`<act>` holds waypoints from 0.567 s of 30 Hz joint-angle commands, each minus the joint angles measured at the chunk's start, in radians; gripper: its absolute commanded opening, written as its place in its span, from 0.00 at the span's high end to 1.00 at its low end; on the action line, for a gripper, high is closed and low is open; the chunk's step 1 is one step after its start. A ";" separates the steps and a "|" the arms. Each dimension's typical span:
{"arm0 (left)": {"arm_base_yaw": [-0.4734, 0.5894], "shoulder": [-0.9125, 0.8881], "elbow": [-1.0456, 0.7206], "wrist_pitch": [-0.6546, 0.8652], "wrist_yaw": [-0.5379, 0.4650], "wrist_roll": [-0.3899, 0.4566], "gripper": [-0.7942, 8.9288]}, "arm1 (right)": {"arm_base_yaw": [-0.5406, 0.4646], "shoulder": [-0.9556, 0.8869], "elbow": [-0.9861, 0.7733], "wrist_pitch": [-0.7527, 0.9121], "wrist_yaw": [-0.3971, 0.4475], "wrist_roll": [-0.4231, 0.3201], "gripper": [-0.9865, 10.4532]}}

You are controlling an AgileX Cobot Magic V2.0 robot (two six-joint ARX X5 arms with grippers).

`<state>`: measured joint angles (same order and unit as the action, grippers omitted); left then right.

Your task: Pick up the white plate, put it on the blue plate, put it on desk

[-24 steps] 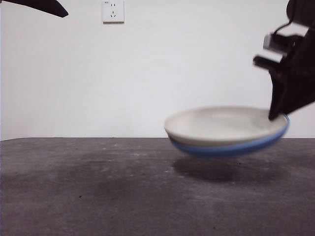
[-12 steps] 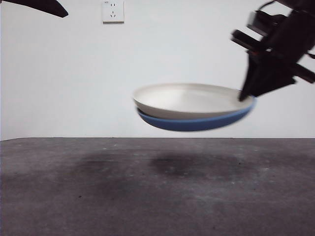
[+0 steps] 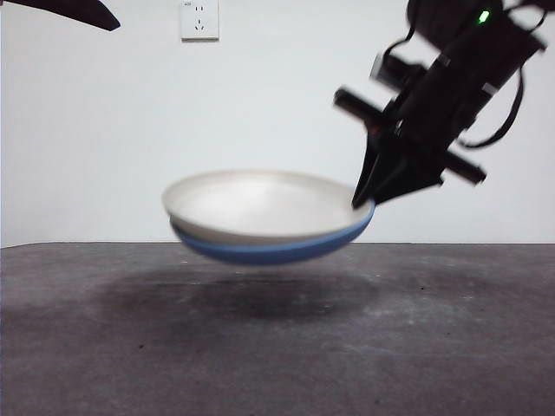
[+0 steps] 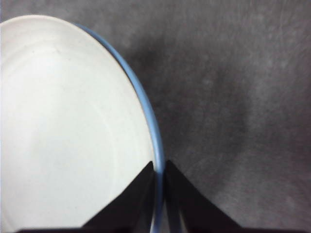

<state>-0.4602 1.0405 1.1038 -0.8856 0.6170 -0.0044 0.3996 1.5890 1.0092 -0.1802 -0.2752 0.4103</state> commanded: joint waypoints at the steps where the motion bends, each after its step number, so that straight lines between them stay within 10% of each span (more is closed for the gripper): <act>1: -0.006 0.009 0.010 0.011 0.005 0.015 0.60 | 0.007 0.063 0.014 0.050 0.000 0.057 0.91; 17: -0.006 0.009 0.010 0.011 0.005 0.015 0.60 | 0.011 0.191 0.014 0.072 0.003 0.069 0.90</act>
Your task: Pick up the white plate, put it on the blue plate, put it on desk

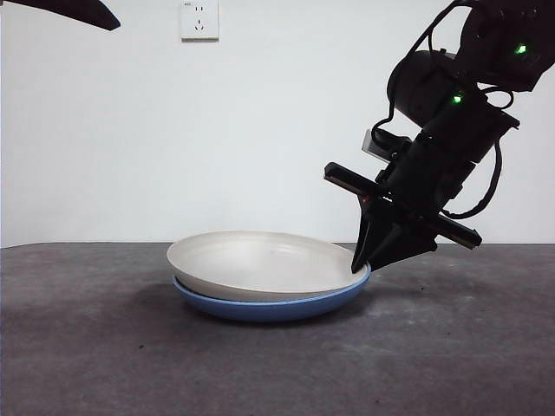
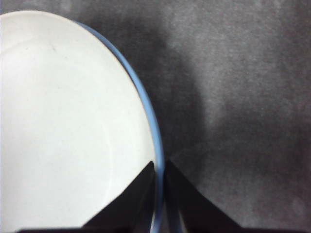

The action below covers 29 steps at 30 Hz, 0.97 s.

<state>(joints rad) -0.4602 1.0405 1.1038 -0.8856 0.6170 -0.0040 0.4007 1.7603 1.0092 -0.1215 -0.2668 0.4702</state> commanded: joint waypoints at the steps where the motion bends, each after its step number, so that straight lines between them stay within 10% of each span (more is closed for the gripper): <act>1: -0.006 0.009 0.010 0.011 0.005 0.015 0.60 | 0.010 0.020 0.014 0.013 -0.005 0.010 0.89; 7: -0.006 0.009 0.010 0.011 0.005 0.015 0.60 | 0.010 0.015 0.014 0.002 -0.006 0.010 0.65; 17: -0.006 0.009 0.010 0.011 0.005 0.015 0.60 | 0.007 -0.137 0.014 -0.048 0.008 -0.036 0.65; 29: -0.006 0.009 0.010 0.011 0.005 0.015 0.60 | 0.010 -0.504 0.014 -0.413 -0.044 -0.279 0.65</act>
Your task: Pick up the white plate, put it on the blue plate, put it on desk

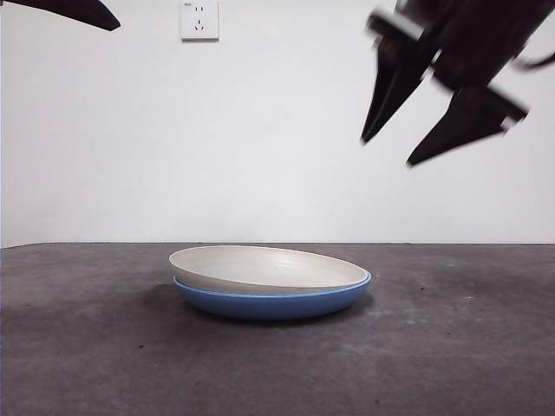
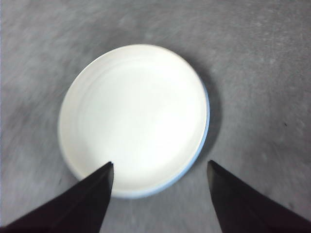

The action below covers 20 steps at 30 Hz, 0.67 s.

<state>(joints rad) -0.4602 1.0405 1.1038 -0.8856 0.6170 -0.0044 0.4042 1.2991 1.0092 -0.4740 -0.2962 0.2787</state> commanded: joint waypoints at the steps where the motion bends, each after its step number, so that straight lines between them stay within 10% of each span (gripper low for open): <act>1: -0.006 0.009 0.010 0.011 0.005 0.015 0.60 | 0.006 -0.073 0.014 -0.098 -0.025 -0.100 0.65; 20: -0.006 0.009 0.010 0.010 0.005 0.015 0.60 | 0.028 -0.414 0.014 -0.499 -0.133 -0.193 0.65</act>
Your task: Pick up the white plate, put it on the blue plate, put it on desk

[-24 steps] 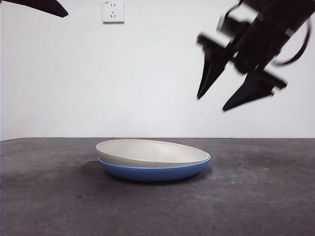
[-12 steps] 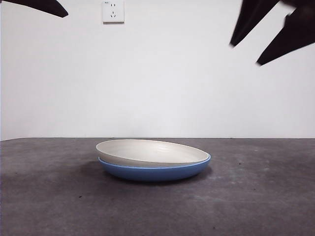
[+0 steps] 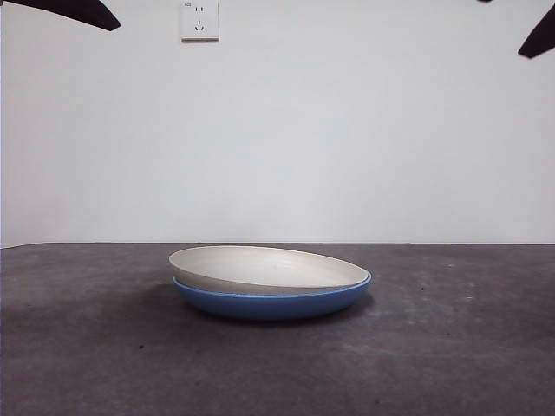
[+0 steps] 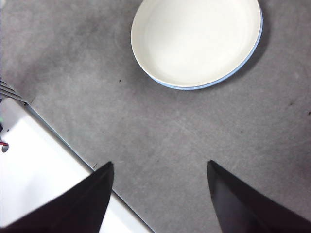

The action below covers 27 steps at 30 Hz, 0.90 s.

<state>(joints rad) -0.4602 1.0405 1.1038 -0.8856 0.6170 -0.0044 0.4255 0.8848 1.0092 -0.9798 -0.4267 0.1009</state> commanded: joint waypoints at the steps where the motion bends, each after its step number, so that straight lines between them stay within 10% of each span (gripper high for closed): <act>1: -0.006 0.009 0.010 0.010 0.005 0.015 0.60 | 0.007 0.000 0.014 0.007 -0.003 -0.015 0.65; 10: -0.006 0.009 0.010 0.010 0.005 0.015 0.63 | 0.007 0.002 0.014 0.006 -0.003 -0.015 0.65; 14: -0.006 0.009 0.010 0.011 0.005 0.015 0.91 | 0.007 0.002 0.014 0.004 -0.003 -0.022 0.88; 27: -0.006 0.009 0.010 0.018 0.005 0.016 0.91 | 0.007 0.002 0.014 0.007 -0.002 -0.034 0.91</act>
<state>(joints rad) -0.4602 1.0405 1.1038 -0.8791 0.6170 -0.0044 0.4255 0.8791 1.0092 -0.9806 -0.4263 0.0784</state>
